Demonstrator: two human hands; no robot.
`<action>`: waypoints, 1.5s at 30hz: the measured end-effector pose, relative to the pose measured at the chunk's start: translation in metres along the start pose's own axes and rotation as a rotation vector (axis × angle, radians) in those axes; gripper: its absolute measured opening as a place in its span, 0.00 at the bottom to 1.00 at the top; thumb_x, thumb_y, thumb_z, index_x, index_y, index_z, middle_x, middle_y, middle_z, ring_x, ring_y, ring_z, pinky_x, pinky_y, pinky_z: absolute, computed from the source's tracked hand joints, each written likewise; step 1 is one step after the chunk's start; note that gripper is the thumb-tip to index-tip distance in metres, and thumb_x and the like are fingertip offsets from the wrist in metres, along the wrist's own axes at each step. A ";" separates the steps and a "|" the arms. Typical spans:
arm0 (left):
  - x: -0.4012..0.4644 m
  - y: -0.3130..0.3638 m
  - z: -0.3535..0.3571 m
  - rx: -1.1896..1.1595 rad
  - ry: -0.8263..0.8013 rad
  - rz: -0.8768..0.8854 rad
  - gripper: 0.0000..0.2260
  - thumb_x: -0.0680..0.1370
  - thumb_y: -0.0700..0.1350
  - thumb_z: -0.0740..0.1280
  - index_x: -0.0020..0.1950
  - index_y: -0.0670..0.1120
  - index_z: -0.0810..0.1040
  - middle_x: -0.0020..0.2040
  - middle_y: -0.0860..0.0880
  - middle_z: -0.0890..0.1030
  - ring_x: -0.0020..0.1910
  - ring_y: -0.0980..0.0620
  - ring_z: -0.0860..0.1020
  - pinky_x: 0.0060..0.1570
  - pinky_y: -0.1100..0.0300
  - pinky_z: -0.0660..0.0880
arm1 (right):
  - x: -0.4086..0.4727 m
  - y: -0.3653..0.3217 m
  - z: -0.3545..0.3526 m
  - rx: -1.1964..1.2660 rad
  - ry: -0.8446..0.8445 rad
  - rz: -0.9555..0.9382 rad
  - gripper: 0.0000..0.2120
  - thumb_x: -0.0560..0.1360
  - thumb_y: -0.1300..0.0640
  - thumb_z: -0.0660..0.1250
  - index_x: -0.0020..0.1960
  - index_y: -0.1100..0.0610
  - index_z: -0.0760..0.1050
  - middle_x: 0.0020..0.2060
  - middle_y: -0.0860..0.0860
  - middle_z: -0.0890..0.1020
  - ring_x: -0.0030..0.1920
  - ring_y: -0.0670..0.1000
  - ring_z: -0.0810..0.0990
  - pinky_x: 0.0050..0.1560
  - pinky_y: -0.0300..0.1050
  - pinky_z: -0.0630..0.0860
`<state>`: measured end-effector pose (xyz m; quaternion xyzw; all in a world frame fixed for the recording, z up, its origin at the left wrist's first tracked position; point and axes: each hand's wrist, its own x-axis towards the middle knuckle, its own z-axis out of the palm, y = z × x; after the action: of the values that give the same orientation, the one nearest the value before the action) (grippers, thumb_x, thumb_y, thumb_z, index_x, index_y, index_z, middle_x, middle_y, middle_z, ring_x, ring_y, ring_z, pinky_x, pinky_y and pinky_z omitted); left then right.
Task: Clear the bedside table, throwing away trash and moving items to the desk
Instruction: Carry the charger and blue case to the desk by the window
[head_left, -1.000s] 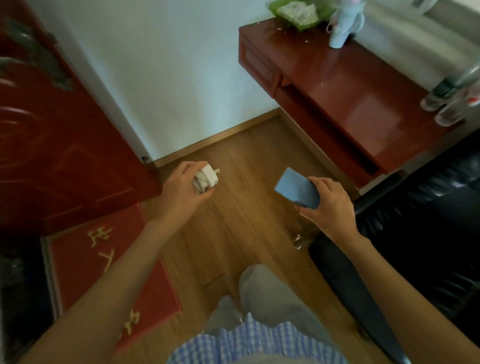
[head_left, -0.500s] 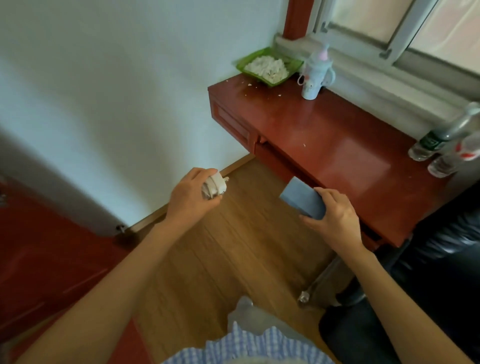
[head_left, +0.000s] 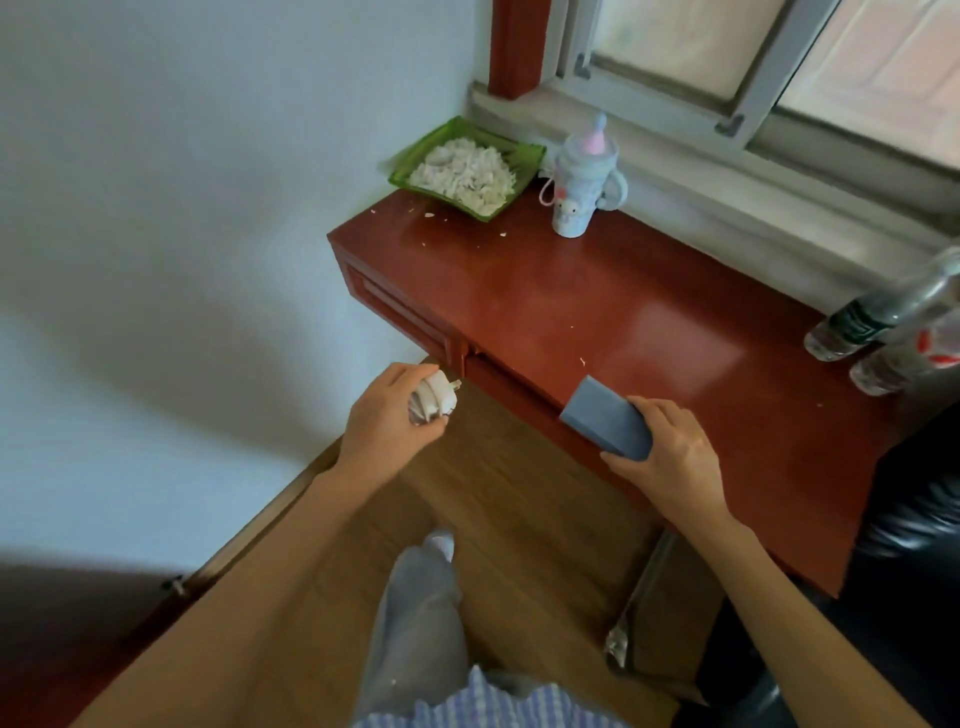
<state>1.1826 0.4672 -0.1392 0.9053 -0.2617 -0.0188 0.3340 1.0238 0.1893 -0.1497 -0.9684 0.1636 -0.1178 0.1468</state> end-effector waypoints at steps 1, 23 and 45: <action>0.018 -0.006 0.002 -0.005 -0.012 0.015 0.26 0.68 0.45 0.76 0.64 0.46 0.75 0.58 0.48 0.78 0.54 0.49 0.77 0.51 0.59 0.74 | 0.010 0.000 0.004 -0.010 0.005 0.021 0.34 0.62 0.50 0.78 0.64 0.59 0.71 0.55 0.55 0.78 0.53 0.55 0.75 0.51 0.53 0.75; 0.280 0.016 0.106 -0.047 -0.315 0.317 0.26 0.65 0.45 0.77 0.62 0.47 0.76 0.56 0.50 0.77 0.51 0.50 0.78 0.46 0.62 0.73 | 0.162 0.095 0.017 -0.092 0.045 0.408 0.33 0.62 0.51 0.78 0.64 0.58 0.72 0.57 0.54 0.78 0.54 0.56 0.76 0.51 0.53 0.74; 0.361 0.055 0.200 -0.060 -0.341 0.135 0.25 0.65 0.45 0.76 0.61 0.50 0.75 0.54 0.53 0.77 0.51 0.52 0.78 0.48 0.52 0.77 | 0.369 0.236 0.087 0.009 -0.151 0.243 0.34 0.63 0.54 0.77 0.67 0.56 0.71 0.60 0.56 0.78 0.60 0.60 0.75 0.60 0.55 0.69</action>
<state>1.4264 0.1376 -0.2099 0.8590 -0.3740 -0.1572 0.3124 1.3204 -0.1320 -0.2397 -0.9469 0.2676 -0.0266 0.1761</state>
